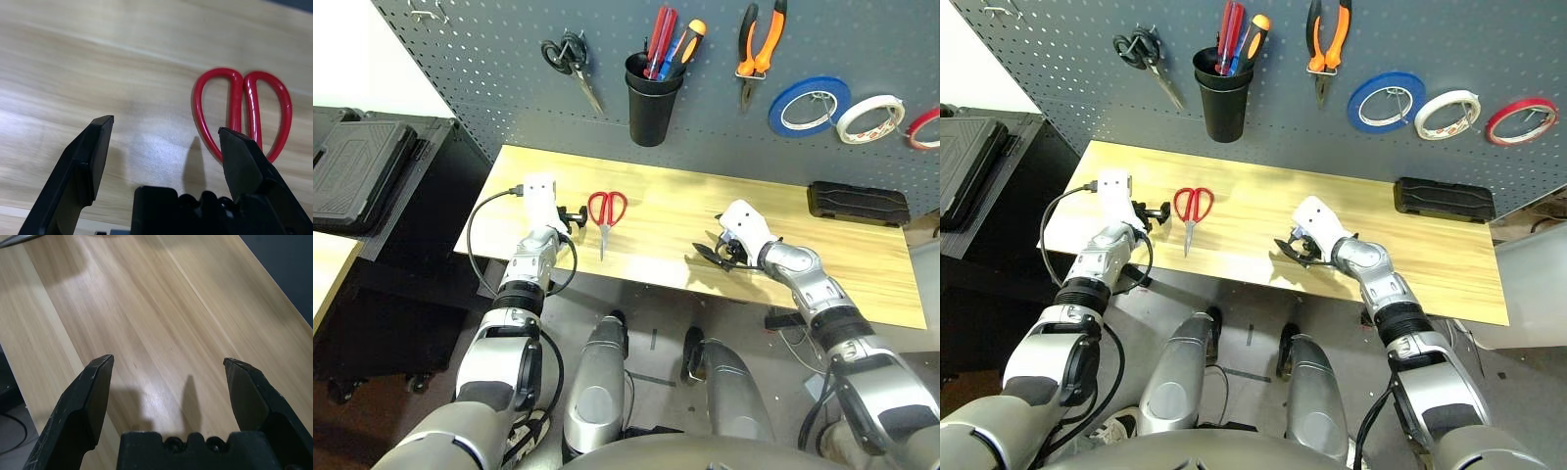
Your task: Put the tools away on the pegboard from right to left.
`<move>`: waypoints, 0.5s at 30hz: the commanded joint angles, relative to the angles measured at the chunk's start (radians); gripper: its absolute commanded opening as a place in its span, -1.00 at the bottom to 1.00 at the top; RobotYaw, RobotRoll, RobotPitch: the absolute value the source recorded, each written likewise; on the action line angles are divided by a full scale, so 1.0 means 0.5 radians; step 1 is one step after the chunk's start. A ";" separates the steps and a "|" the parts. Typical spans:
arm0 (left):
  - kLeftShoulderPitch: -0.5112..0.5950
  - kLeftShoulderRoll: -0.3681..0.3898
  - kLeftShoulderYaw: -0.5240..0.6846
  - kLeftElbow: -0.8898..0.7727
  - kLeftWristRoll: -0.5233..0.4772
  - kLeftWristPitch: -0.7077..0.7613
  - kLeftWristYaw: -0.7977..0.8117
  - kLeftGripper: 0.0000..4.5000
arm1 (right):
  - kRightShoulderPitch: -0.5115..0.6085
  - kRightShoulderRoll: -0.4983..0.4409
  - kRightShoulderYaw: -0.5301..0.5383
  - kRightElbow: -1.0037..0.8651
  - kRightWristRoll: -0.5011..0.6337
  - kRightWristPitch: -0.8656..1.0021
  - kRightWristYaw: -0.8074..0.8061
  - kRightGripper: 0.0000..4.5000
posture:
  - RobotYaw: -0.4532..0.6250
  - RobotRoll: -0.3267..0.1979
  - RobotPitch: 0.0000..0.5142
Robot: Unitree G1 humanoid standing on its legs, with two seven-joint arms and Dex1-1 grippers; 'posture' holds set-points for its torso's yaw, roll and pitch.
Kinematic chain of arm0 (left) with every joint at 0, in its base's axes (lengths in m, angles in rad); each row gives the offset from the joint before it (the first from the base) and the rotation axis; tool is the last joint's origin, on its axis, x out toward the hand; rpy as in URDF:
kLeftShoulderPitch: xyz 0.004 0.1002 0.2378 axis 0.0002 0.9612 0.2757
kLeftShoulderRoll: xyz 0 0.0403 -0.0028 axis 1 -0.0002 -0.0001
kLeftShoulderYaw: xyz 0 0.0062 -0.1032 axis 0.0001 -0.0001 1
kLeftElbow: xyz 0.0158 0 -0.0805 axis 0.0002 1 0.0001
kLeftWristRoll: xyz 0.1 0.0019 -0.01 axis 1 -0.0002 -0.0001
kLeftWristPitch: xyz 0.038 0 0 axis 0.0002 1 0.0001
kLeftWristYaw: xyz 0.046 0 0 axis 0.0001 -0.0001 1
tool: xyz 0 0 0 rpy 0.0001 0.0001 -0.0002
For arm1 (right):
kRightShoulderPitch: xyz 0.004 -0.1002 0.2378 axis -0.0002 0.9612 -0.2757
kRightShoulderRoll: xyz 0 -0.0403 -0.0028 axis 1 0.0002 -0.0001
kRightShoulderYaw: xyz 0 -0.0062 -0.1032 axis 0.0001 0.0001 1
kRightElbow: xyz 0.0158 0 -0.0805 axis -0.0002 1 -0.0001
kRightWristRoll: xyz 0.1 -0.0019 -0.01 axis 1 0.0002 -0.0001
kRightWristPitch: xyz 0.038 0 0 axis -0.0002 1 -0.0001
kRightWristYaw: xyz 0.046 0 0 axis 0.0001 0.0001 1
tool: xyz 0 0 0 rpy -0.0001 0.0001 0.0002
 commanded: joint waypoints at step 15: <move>-0.130 -0.120 -0.036 0.460 0.055 -0.021 0.109 0.98 | 0.216 -0.067 0.025 -0.582 0.028 0.351 0.039 1.00 | 0.21 0.25 0.39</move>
